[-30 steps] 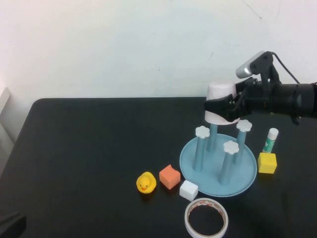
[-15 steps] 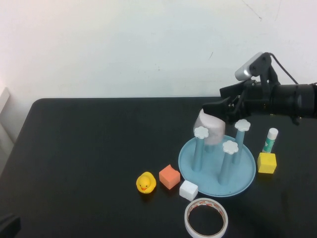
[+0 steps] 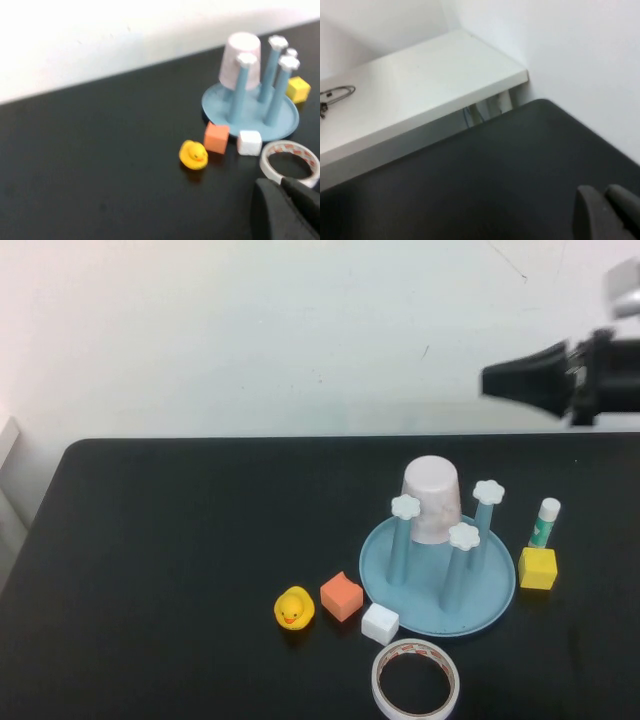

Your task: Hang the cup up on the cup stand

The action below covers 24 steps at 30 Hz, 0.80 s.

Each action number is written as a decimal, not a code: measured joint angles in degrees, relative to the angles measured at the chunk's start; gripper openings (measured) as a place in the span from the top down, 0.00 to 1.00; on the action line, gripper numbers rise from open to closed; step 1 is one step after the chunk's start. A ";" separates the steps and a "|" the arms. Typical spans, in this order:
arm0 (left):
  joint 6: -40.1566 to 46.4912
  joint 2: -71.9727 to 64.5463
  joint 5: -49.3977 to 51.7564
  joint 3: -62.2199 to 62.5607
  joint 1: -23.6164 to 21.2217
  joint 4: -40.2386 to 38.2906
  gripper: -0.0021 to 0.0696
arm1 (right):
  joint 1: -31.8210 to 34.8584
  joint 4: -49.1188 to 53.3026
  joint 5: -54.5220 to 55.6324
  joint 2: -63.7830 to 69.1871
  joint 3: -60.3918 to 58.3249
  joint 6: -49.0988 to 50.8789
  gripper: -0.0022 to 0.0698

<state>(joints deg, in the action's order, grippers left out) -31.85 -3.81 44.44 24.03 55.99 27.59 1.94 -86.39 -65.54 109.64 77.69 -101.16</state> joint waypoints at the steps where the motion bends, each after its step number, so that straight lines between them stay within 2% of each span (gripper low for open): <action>1: -0.25 0.82 0.15 -0.26 0.00 0.69 0.97 | 0.77 1.07 -0.39 -1.69 0.00 1.38 0.92; 7: -0.88 2.30 1.26 -1.97 0.00 0.76 0.97 | 1.88 8.05 -1.58 -14.85 -2.45 4.22 0.96; 13: -1.20 2.30 1.26 -2.41 0.00 0.72 0.97 | 1.88 8.11 -1.86 -33.33 -14.60 1.39 0.96; 20: -1.30 2.30 1.26 -2.45 0.00 0.72 0.97 | 1.88 8.11 8.48 -58.33 -29.92 0.61 0.96; 24: -1.34 2.30 1.26 -2.45 0.00 0.72 0.97 | 1.88 8.48 14.88 -72.69 -37.04 3.39 0.96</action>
<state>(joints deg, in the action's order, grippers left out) -33.18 -1.51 45.70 21.58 55.99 28.30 3.82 -77.91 -50.67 36.95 40.66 -97.77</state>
